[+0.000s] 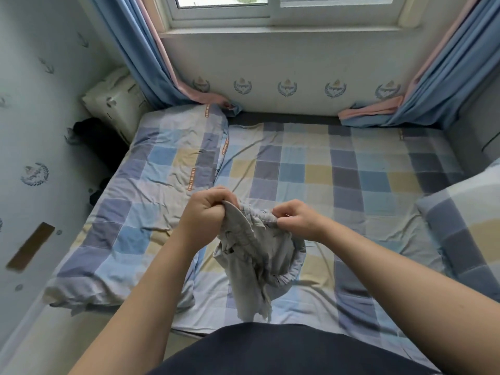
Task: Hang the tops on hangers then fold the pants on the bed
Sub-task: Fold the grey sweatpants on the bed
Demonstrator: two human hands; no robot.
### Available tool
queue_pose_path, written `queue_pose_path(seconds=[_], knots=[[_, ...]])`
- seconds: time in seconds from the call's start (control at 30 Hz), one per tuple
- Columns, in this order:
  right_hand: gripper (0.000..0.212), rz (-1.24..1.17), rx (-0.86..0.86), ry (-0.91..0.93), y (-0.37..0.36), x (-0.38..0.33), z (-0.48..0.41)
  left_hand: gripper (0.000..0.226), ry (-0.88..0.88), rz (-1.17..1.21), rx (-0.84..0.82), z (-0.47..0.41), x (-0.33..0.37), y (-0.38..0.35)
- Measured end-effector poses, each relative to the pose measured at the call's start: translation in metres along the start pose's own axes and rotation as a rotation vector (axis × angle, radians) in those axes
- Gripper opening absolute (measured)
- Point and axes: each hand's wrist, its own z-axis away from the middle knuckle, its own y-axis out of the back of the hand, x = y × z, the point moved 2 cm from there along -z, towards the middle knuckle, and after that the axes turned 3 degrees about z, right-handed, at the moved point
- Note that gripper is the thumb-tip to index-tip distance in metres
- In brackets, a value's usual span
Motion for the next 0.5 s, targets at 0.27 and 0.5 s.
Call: queue_pose_path(seconds=[0.27, 0.5], knots=[[0.036, 0.036, 0.224, 0.091, 0.029, -0.002, 0.009, 0.021, 0.129, -0.198, -0.109, -0.022, -0.020, -0.014], [0.033, 0.565, 0.352, 0.011, 0.041, 0.005, 0.013, 0.024, 0.003, -0.617, 0.013, -0.043, -0.022, -0.030]])
